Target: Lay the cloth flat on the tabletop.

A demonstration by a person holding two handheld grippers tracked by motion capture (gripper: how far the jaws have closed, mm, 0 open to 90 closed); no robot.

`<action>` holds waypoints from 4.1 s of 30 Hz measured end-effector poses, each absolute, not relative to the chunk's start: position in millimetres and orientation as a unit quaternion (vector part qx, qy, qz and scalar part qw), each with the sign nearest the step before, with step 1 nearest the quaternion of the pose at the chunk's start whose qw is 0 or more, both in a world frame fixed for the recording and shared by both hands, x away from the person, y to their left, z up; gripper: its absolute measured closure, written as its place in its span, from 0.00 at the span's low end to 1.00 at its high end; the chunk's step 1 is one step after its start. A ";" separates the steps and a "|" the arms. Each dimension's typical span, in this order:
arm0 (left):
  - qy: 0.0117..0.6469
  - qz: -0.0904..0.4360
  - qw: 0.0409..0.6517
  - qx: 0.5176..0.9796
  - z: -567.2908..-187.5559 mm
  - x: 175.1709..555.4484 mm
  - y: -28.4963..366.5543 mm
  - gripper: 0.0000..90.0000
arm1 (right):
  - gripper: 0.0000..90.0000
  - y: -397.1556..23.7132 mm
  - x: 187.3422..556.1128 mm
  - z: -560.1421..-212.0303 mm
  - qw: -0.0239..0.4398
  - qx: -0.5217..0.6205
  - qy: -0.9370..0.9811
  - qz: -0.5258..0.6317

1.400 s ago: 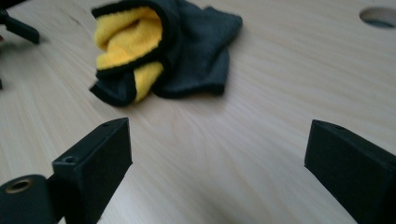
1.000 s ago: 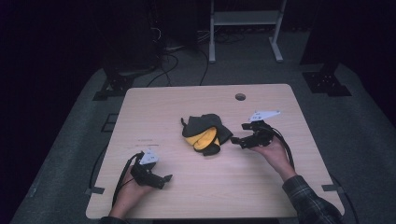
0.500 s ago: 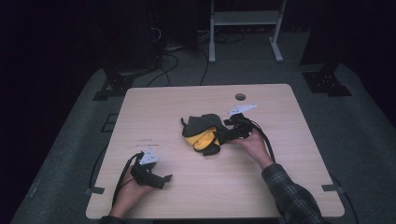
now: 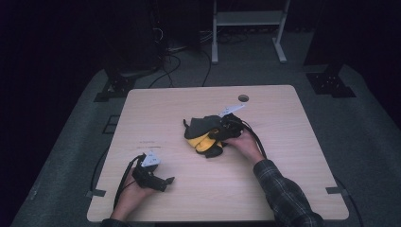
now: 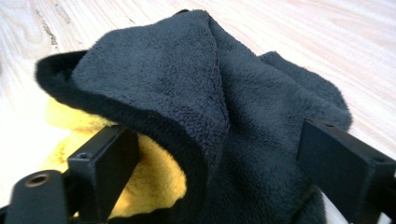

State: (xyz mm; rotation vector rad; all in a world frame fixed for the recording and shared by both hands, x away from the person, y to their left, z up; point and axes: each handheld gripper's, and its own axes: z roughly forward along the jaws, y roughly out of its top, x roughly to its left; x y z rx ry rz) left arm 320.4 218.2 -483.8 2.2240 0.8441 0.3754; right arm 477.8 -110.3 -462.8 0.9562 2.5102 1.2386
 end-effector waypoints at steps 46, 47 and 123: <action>0.317 0.140 0.359 0.867 -483.6 317.3 212.9 0.00 | 0.85 -147.8 416.6 -445.5 -0.039 0.240 0.869 0.431; 0.314 0.140 0.359 0.868 -483.5 317.0 211.7 0.00 | 0.85 -149.0 413.5 -445.2 -0.043 0.237 0.870 0.431; 0.184 0.161 0.411 0.878 -462.5 409.9 109.9 0.43 | 0.44 -225.0 319.0 -447.3 0.006 0.259 0.879 0.400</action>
